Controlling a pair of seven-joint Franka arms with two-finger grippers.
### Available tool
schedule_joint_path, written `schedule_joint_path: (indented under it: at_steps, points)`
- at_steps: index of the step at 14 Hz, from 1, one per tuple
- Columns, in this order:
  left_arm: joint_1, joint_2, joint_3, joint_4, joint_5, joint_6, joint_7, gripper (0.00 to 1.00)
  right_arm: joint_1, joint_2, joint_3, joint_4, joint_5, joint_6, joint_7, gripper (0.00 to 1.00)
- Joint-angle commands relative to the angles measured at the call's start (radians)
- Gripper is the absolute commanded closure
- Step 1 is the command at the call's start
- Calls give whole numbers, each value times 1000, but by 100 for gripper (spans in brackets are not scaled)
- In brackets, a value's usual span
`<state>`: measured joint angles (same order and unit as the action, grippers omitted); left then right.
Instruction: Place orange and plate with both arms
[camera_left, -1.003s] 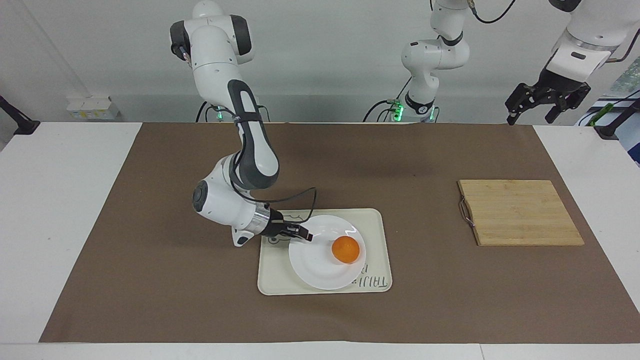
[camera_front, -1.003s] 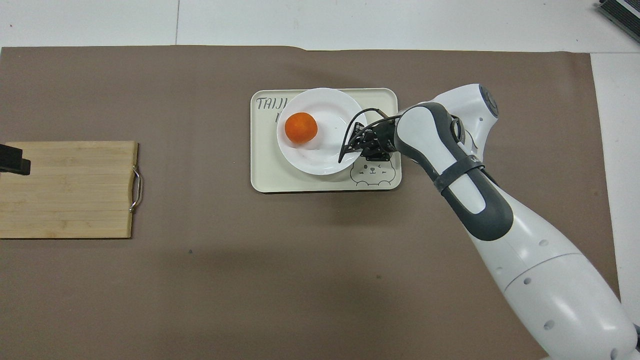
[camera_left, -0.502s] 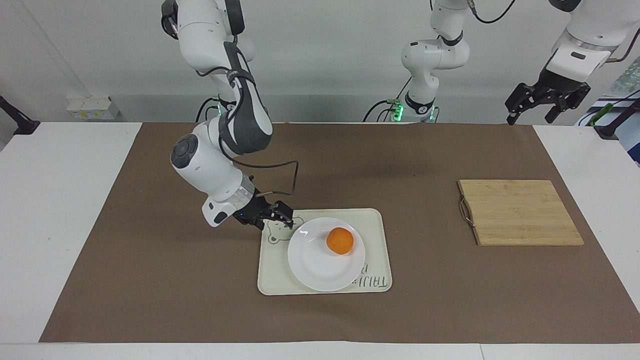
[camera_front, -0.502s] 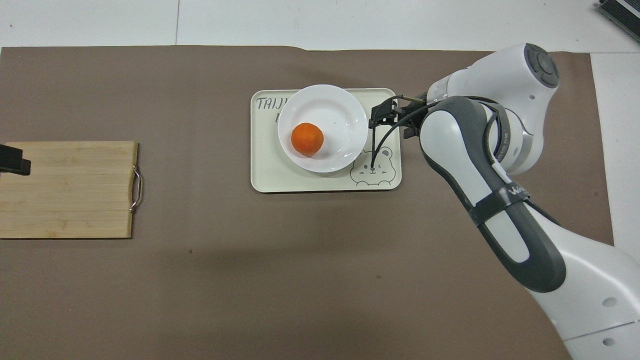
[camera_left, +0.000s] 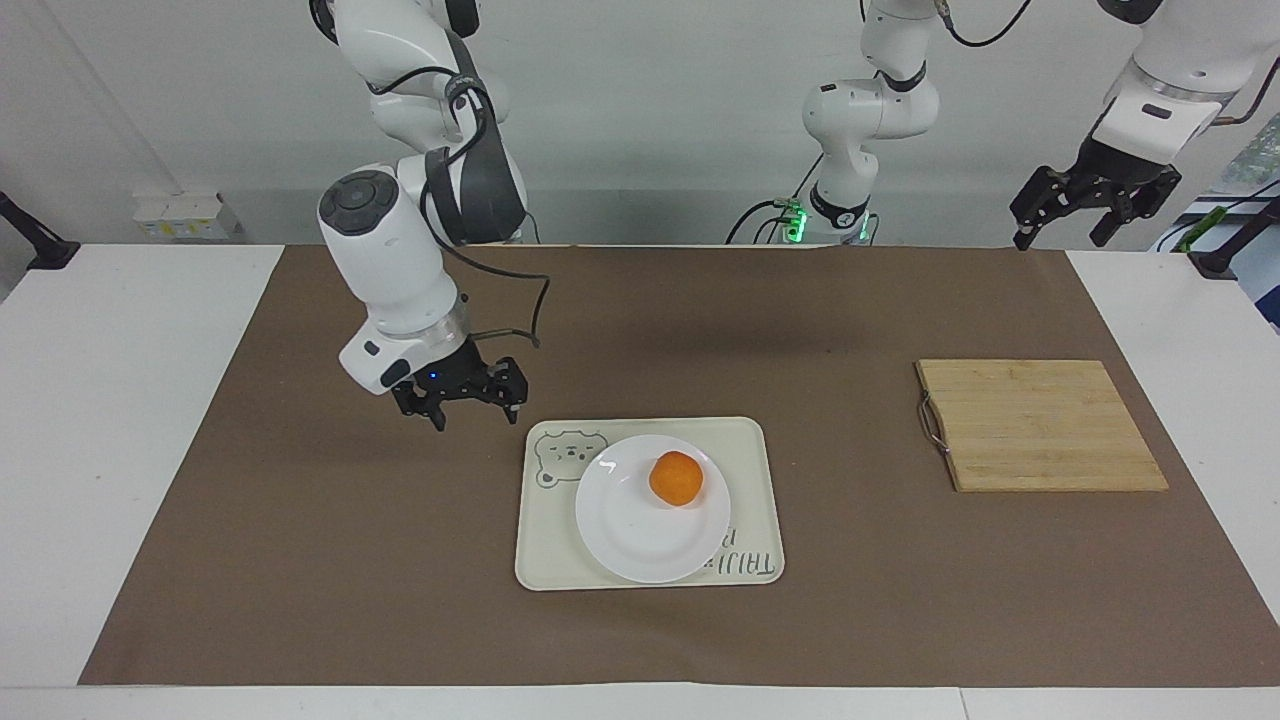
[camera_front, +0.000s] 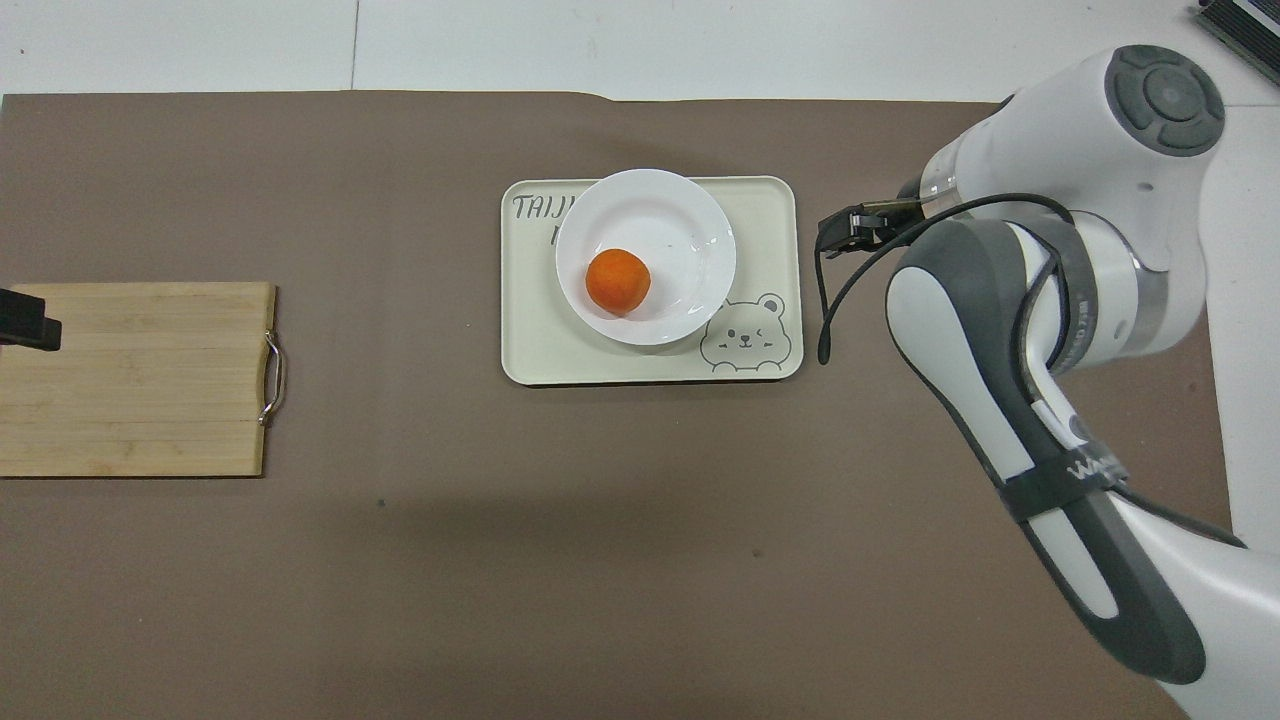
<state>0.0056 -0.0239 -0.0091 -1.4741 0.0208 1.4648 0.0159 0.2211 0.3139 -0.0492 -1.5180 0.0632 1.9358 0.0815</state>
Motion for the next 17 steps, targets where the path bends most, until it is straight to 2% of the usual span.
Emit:
schedule_joint_path:
  at_steps: [1, 6, 9, 17]
  points:
    - [4, 2, -2, 15, 1, -20, 7, 0, -20, -73, 9, -14, -71, -50, -58, 0]
    - [4, 2, -2, 15, 1, -20, 7, 0, -23, -188, 9, -21, -89, -170, -49, 0]
    - [4, 2, -2, 15, 1, -18, 7, 0, -81, -251, 9, -68, -91, -221, -69, 0]
    - [4, 2, -2, 15, 1, -20, 7, 0, -106, -285, 12, -62, -74, -265, -39, 0]
